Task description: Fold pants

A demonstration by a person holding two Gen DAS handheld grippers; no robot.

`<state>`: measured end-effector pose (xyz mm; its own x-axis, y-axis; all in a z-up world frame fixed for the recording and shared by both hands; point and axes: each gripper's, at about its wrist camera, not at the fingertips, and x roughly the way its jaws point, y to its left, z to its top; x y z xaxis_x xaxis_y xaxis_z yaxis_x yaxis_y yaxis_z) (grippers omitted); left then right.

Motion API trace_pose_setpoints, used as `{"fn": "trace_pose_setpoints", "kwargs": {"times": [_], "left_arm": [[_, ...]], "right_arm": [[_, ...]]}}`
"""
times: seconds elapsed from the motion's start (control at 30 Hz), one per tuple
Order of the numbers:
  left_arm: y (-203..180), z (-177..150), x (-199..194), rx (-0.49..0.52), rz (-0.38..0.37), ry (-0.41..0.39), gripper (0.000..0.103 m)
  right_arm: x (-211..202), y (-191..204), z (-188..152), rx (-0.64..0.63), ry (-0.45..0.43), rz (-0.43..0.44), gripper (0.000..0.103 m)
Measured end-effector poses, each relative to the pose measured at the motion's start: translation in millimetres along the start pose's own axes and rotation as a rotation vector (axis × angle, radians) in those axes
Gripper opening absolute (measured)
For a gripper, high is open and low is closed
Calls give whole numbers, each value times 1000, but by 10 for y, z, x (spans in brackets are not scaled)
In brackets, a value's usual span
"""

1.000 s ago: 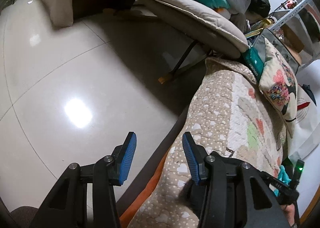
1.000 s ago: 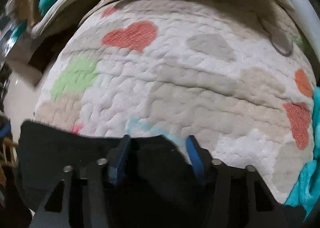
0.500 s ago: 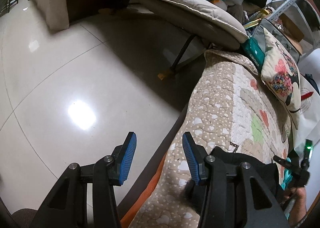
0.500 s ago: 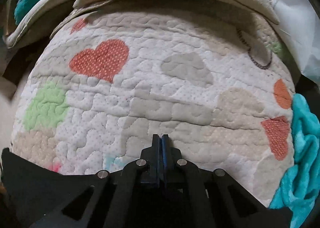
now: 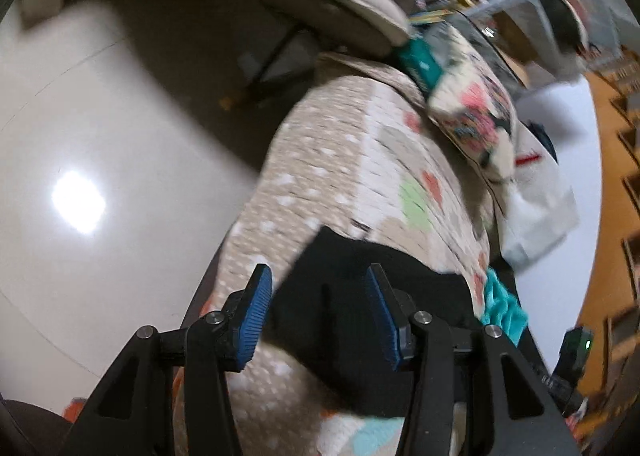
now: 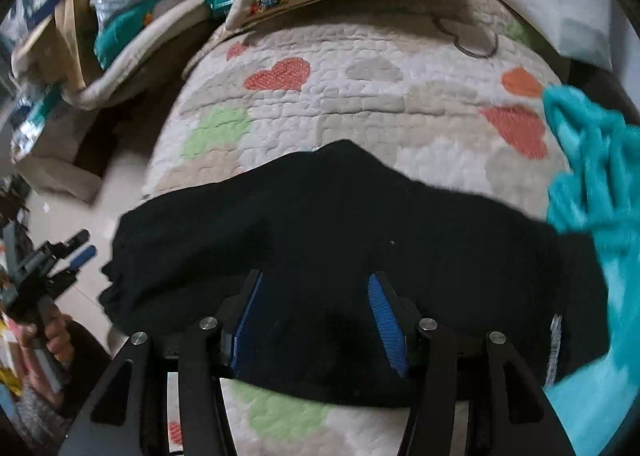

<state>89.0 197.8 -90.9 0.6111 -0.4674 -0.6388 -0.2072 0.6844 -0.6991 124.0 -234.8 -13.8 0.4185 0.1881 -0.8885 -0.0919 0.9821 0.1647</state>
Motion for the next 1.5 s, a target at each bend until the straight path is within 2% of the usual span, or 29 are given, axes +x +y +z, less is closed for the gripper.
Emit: {"fn": "trace_pose_setpoints", "kwargs": {"times": [0.07,0.2,0.3,0.33,0.37,0.4,0.6,0.73,0.8,0.83,0.9,1.0,1.13,1.23,1.27,1.37,1.4,1.43,1.47,1.5], "left_arm": [[-143,-79,39,70,32,28,54],[-331,-241,287,136,60,144,54],[-518,-399,397,240,119,161,52],[-584,-463,427,285,147,164,47],[-652,-533,479,334,181,178,18],[-666,-569,508,361,203,193,12],[-688,-429,425,387,247,148,8],[-679,-251,383,402,295,122,8],[-650,-178,458,409,324,151,10],[-623,-174,525,415,338,195,13],[-567,-192,610,420,363,264,29],[-481,-151,498,366,353,268,39],[-423,-62,260,277,286,231,39],[-441,-11,99,273,338,150,39],[-439,10,50,270,343,126,39],[-402,78,-8,219,326,93,39],[-392,95,-11,201,320,89,39],[-397,116,2,187,314,85,39],[-400,123,3,185,311,84,39],[-427,129,37,187,311,82,39]], "right_arm": [[-92,-41,-70,14,-17,-2,58],[-293,-175,-102,42,-54,-18,58],[-455,-318,-128,76,-87,-30,58],[-503,-364,-141,88,-97,-33,58],[-551,-421,-158,100,-108,-36,58],[-579,-455,-170,109,-114,-40,58],[-707,-613,-223,134,-143,-51,58],[-769,-707,-242,150,-159,-56,58],[-798,-786,-254,168,-162,-62,58],[-808,-826,-258,176,-162,-64,58],[-811,-953,-258,203,-153,-74,58],[-771,-1196,-235,243,-121,-120,58],[-677,-1577,-220,316,-79,-151,61],[-566,-1769,-232,343,-49,-215,64],[-510,-1811,-245,340,-37,-262,67],[-315,-1863,-280,324,24,-312,70],[-254,-1856,-289,310,53,-317,66],[-226,-1828,-289,287,74,-341,42],[-234,-1818,-289,282,79,-377,34],[-250,-1833,-301,295,83,-389,33]]}}
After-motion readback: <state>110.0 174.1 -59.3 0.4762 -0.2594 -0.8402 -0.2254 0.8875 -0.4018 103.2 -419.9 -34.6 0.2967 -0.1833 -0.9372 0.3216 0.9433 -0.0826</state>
